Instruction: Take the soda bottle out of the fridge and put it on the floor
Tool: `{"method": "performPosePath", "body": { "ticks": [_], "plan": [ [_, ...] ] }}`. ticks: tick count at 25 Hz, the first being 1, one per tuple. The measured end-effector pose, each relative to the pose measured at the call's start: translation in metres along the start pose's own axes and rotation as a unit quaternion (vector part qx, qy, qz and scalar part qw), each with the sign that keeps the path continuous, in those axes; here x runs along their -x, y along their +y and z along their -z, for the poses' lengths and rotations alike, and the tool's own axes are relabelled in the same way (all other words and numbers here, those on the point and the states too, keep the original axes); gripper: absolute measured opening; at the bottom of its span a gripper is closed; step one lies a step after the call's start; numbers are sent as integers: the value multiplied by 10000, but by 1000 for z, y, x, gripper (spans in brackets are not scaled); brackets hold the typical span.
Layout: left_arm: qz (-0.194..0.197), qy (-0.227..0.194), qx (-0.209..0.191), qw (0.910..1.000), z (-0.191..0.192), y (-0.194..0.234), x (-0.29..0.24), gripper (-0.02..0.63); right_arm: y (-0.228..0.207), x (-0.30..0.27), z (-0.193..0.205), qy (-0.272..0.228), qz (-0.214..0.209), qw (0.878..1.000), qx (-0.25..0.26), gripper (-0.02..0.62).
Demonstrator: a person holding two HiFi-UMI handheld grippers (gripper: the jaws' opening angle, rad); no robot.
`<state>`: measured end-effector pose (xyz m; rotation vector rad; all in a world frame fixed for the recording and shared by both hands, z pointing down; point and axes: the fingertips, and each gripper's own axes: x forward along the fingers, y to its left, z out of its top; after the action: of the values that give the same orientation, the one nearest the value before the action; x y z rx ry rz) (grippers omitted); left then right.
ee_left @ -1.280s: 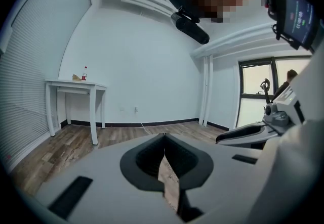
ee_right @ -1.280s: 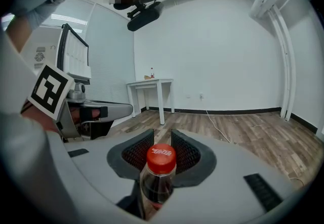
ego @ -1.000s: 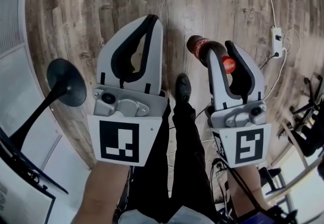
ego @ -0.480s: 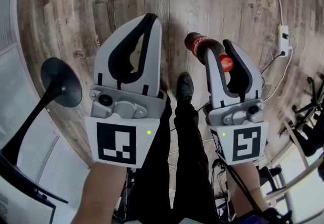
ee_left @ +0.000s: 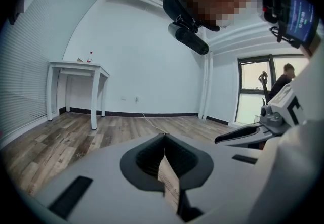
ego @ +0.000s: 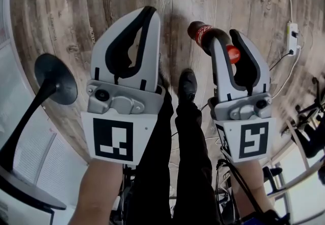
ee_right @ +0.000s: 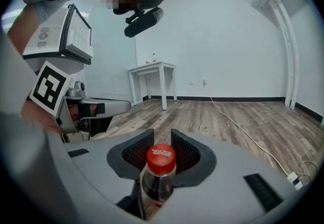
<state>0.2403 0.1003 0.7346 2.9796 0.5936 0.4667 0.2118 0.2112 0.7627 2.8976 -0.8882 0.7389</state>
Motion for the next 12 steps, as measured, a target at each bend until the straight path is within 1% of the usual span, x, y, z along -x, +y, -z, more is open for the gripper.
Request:
{"method": "performPosePath", "body": {
  "ticks": [12],
  "plan": [
    [-50, 145, -38, 9999, 44, 9, -8, 17, 3, -17, 50, 190, -105, 9998, 31, 120]
  ]
}}
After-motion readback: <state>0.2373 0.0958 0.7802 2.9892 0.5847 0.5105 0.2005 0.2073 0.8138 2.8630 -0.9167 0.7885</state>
